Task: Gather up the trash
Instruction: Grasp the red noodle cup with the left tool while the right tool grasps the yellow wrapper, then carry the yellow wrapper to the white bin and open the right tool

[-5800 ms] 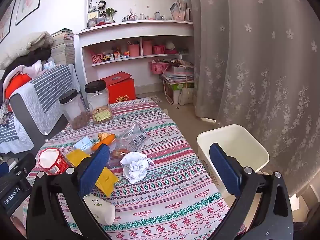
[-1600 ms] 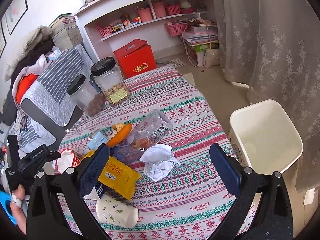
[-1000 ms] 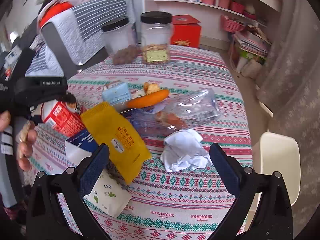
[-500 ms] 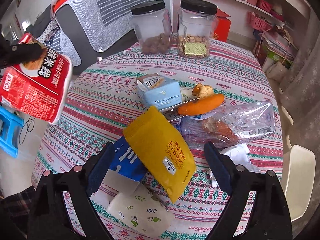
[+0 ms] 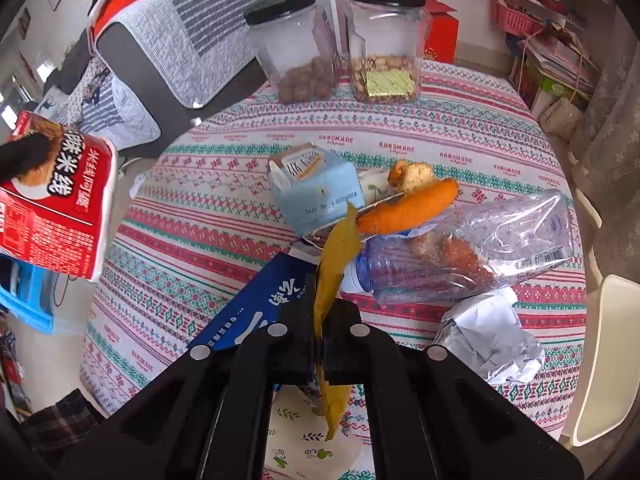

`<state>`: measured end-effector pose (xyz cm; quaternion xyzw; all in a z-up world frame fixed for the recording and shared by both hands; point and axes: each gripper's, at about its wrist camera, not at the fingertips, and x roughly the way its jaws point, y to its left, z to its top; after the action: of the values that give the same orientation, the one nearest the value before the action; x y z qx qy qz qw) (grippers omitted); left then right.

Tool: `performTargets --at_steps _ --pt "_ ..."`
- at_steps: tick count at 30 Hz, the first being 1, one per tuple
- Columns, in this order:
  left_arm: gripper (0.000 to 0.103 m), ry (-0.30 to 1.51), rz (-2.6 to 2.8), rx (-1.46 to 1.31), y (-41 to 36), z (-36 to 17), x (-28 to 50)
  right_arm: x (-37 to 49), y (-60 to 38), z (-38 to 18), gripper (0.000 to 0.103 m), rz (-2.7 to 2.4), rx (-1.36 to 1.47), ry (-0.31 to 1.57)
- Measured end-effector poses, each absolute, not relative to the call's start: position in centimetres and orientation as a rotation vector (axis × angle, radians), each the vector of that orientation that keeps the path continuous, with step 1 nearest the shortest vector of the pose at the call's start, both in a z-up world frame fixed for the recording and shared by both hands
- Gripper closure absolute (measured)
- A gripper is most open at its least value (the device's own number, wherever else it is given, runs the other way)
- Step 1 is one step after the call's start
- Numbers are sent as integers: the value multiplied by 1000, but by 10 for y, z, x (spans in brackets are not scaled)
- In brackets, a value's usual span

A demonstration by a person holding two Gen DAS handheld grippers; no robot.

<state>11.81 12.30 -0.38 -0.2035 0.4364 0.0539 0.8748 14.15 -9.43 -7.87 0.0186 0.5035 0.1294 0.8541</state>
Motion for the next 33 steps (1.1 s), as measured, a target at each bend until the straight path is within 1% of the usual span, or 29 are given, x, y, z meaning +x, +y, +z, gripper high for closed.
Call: performTargets --at_steps 7,14,21,26,27,28,29,30,31,32,33 --pt "20 873 91 -422 111 3 115 131 -126 -31 102 262 113 912" --pt "20 851 55 -411 85 5 117 116 -187 6 102 132 134 756" --pt "20 847 1 -386 44 2 121 93 -275 18 102 -125 149 669" --pt "20 835 -71 -354 4 5 118 80 -337 8 101 -317 178 682" --pt "20 828 -90 -347 -4 7 116 78 -347 6 97 -358 181 693" --pt "20 818 -113 -340 -15 9 114 74 -358 4 81 -403 189 695" --pt "20 809 -138 -332 -25 12 112 70 -369 5 70 -437 201 689" --pt "20 798 -162 -321 -37 14 110 63 -377 5 51 -469 213 673" --pt "20 787 -187 -304 -49 16 107 56 -387 9 36 -510 227 646" --pt "20 777 -213 -284 -63 18 104 47 -396 13 30 -549 245 610" --pt "20 770 -236 -265 -75 20 102 39 -405 19 21 -586 264 573"
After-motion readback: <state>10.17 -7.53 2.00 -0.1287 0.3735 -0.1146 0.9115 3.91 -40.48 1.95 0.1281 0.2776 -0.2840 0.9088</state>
